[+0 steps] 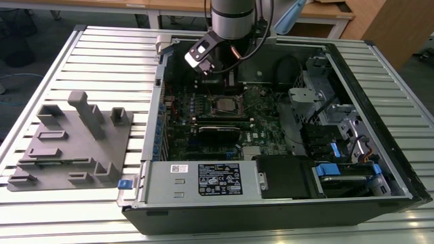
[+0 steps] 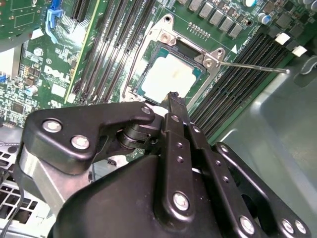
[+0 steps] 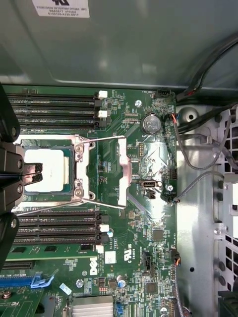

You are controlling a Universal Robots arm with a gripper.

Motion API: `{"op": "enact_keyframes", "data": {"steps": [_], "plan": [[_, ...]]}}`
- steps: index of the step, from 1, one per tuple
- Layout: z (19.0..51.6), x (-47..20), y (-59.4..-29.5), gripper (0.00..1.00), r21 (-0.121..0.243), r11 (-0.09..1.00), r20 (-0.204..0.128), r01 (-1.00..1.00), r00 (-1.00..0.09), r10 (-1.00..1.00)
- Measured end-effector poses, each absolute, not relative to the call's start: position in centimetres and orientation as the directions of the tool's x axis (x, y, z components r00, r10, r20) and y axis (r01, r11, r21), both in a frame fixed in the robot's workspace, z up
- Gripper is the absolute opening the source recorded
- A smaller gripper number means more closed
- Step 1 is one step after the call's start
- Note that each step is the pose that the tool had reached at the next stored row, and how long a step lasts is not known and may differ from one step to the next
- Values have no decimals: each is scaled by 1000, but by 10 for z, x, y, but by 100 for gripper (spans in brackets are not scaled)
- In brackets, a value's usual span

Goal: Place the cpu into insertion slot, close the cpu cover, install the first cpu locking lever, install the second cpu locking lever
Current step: 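Close the cpu cover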

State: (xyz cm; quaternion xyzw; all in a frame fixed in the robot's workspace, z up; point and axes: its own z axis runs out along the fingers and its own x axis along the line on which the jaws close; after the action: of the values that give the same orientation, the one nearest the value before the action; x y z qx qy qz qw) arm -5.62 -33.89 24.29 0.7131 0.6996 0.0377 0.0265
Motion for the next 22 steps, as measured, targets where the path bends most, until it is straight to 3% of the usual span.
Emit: {"op": "enact_keyframes", "data": {"steps": [22], "plan": [[252,-56,-339,11,91,-20,17,996,18,1000]]}}
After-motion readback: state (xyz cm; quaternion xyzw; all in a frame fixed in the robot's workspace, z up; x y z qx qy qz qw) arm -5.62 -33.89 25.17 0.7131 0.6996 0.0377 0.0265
